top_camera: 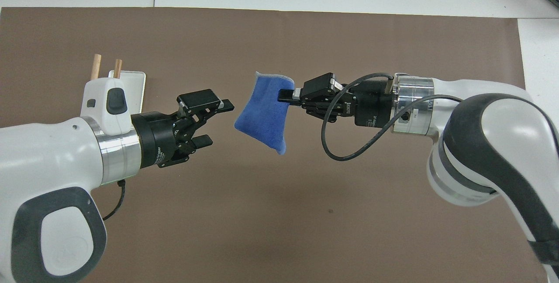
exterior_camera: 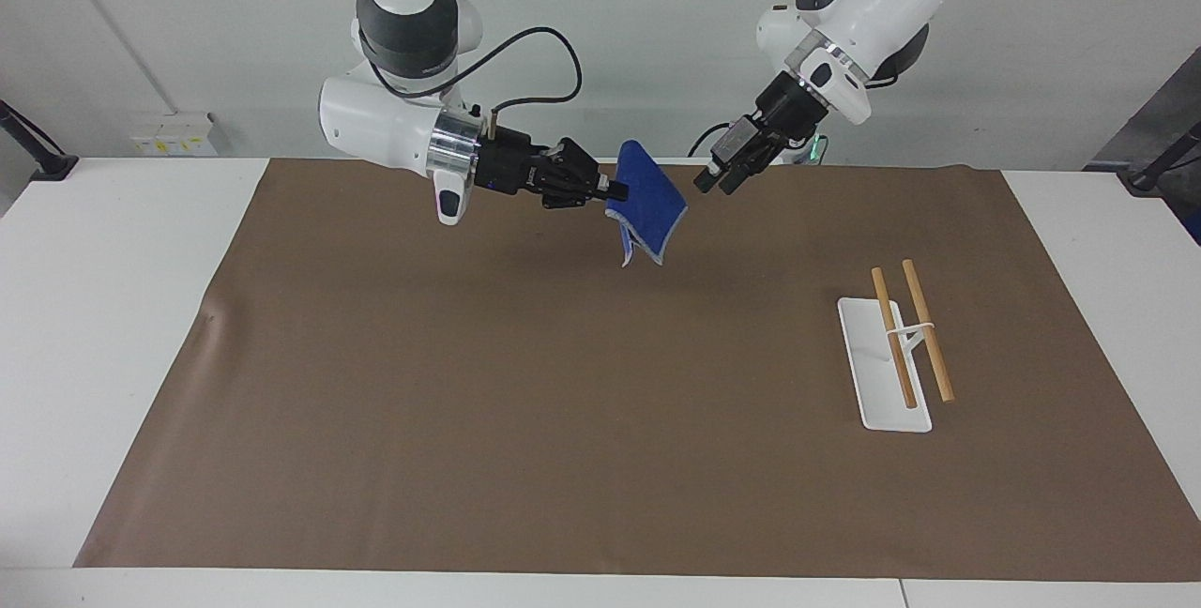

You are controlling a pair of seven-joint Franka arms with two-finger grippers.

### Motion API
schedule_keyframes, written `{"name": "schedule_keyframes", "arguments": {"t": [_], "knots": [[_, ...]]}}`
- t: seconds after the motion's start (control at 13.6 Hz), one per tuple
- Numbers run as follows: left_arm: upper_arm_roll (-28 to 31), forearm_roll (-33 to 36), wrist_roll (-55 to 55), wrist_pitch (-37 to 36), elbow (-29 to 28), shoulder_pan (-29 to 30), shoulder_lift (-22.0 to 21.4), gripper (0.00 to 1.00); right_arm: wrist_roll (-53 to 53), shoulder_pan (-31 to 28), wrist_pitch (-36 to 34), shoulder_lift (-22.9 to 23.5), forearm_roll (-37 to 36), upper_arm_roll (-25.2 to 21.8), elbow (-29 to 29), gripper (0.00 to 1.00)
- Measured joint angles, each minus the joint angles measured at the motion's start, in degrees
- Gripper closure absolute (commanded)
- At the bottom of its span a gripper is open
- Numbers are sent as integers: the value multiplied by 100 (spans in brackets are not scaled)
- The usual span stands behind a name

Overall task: Right arm passes towel to left arm to hang
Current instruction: 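Close the left gripper on the towel held by the right gripper, then open the right gripper and pull back while the left gripper holds towel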

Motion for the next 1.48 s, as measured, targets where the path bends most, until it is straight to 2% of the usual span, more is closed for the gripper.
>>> {"name": "schedule_keyframes", "arguments": {"t": [0.3,0.52,1.03,1.11,1.18,1.4,1.48], "knots": [[0,-48,-988,404,-166,-413,-3,0,22,36,76,0,1,0,-4,100],[2,-55,-1662,1038,-378,-638,0,3,22,36,77,0,1,0,-6,100],[7,-58,-2634,2604,-581,-1011,213,32,22,83,92,-1,1,0,-7,100],[11,-58,-2692,2746,-582,-1014,266,37,22,101,122,-1,1,0,-7,100],[14,-58,-2734,2863,-582,-1015,319,47,23,113,156,-1,1,0,-8,100],[51,-59,-2780,3110,-581,-1015,429,92,23,114,167,-1,1,0,-8,100],[72,-60,-2787,3134,-581,-1012,434,99,23,114,167,-1,1,0,-8,100]]}}
